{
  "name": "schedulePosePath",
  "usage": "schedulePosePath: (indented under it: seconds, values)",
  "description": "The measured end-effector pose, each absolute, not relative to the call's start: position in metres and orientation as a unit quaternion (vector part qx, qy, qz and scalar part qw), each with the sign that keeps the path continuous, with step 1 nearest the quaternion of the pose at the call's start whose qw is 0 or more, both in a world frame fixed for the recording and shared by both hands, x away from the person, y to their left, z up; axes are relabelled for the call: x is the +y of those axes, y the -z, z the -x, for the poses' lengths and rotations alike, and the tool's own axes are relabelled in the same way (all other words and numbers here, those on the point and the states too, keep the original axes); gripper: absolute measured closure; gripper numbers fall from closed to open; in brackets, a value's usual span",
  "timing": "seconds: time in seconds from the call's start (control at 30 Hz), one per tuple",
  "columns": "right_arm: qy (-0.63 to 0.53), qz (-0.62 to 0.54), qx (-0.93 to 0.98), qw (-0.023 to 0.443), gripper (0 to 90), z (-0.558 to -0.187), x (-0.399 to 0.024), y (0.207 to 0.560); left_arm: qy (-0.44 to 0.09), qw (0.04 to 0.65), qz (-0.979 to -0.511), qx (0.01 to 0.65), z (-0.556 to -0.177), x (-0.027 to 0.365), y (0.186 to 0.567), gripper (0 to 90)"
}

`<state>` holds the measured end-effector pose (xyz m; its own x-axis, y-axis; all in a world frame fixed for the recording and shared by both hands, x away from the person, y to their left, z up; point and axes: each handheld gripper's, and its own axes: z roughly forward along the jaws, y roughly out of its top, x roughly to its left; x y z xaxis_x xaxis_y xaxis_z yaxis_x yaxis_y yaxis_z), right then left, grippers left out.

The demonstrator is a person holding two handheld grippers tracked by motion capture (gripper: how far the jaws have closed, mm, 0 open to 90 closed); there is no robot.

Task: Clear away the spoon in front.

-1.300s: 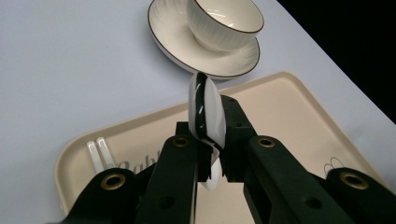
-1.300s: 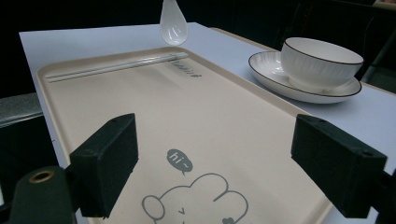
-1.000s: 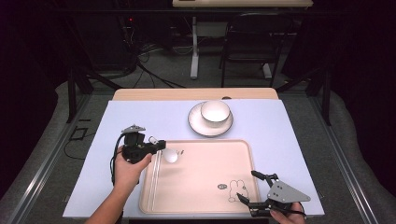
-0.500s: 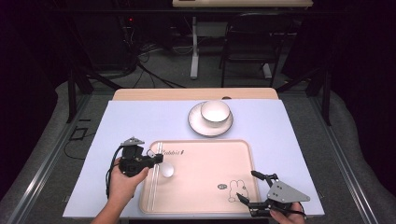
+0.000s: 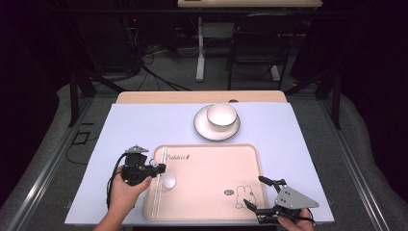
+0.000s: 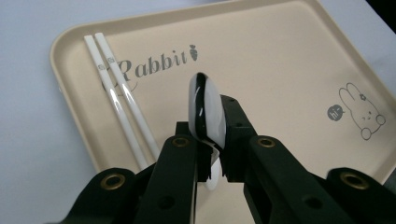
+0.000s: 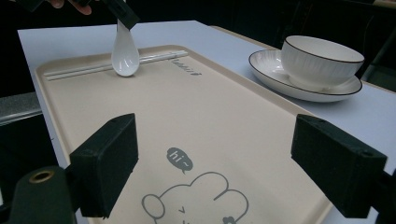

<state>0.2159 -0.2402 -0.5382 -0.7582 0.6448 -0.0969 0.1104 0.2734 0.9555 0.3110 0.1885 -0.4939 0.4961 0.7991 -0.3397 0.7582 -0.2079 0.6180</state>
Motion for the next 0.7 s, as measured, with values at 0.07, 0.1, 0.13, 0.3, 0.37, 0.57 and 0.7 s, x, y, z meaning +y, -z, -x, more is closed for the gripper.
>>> schedulePosePath:
  seconds: [0.07,0.1,0.13,0.3,0.37,0.57,0.7]
  values:
    - [-0.549,-0.249,0.76,0.243,14.5,-0.216,-0.24,0.538,-0.026,0.378,-0.777,0.503,-0.313,0.189,0.495,85.1]
    - [-0.549,-0.249,0.76,0.243,14.5,-0.216,-0.24,0.538,-0.025,0.377,-0.777,0.504,-0.313,0.19,0.495,85.0]
    - [-0.549,-0.249,0.76,0.243,14.5,-0.216,-0.24,0.538,-0.028,0.375,-0.776,0.506,-0.314,0.189,0.495,84.9]
    - [-0.549,-0.249,0.76,0.243,14.5,-0.216,-0.24,0.538,-0.039,0.364,-0.781,0.506,-0.32,0.187,0.494,83.7]
    - [-0.549,-0.249,0.76,0.243,14.5,-0.216,-0.24,0.538,-0.048,0.36,-0.783,0.505,-0.323,0.186,0.493,83.1]
    - [-0.549,-0.25,0.76,0.242,14.5,-0.216,-0.24,0.538,-0.055,0.35,-0.786,0.507,-0.332,0.183,0.496,80.4]
    - [-0.549,-0.25,0.76,0.242,14.5,-0.216,-0.24,0.538,-0.049,0.35,-0.783,0.511,-0.338,0.184,0.499,79.7]
